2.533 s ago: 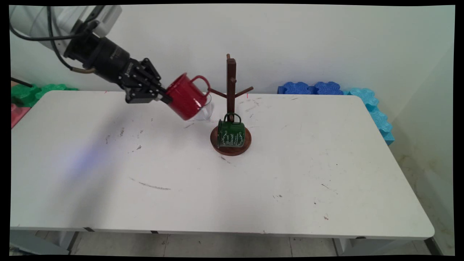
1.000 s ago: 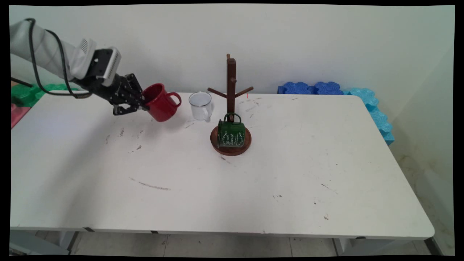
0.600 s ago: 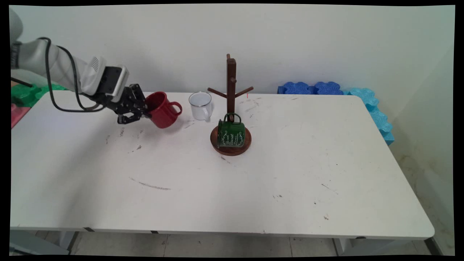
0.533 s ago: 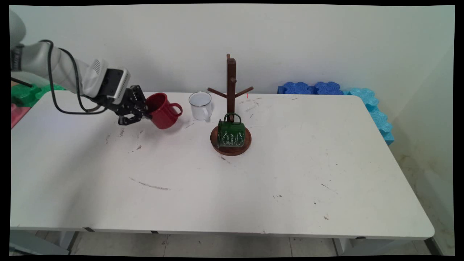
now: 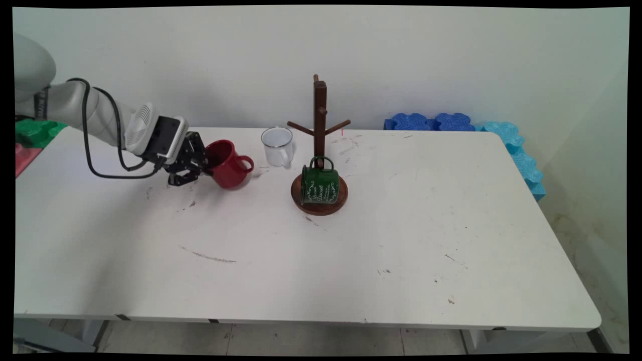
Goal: Place the picked object on the table
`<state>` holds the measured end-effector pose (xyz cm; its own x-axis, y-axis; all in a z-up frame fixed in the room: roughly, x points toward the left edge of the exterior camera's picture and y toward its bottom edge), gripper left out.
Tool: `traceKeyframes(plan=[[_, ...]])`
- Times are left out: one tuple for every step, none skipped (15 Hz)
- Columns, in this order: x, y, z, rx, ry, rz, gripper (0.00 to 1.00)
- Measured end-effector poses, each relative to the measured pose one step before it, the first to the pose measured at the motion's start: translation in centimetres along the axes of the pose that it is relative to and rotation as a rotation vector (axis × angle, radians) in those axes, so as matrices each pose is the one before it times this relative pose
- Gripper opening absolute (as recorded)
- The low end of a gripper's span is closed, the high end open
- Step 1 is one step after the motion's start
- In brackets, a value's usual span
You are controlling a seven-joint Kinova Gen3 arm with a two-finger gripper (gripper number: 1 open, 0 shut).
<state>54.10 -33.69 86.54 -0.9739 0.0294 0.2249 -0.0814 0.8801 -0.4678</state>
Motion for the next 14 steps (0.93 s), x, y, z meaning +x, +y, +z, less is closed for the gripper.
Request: traceKeyframes(plan=[[-0.009, 0.217, 0.199, -0.00051, -0.00263, 0.00490, 0.00], [-0.009, 0.235, 0.213, -0.00027, -0.00295, 0.00570, 0.00], [-0.010, 0.219, 0.202, -0.00037, -0.00259, 0.00510, 0.00], [-0.011, 0.164, 0.146, 0.00009, -0.00208, 0.00385, 0.00], [-0.009, 0.179, 0.162, -0.00015, -0.00232, 0.00430, 0.00], [-0.024, 0.187, 0.158, -0.00089, -0.00205, 0.00334, 0.00], [-0.007, 0.126, 0.104, 0.00030, -0.00147, 0.00260, 1.00], [0.010, 0.115, 0.144, -0.00045, -0.00069, 0.00345, 1.00], [-0.015, 0.170, 0.073, 0.00069, -0.00124, 0.00176, 1.00], [0.013, 0.102, 0.082, 0.00008, 0.00024, 0.00263, 1.00], [0.021, 0.064, 0.099, 0.00025, 0.00103, 0.00404, 1.00], [0.019, 0.112, 0.053, 0.00051, 0.00119, 0.00270, 1.00], [0.029, 0.060, 0.024, 0.00096, 0.00127, 0.00271, 1.00], [0.030, 0.043, -0.002, 0.00075, 0.00153, 0.00192, 1.00]])
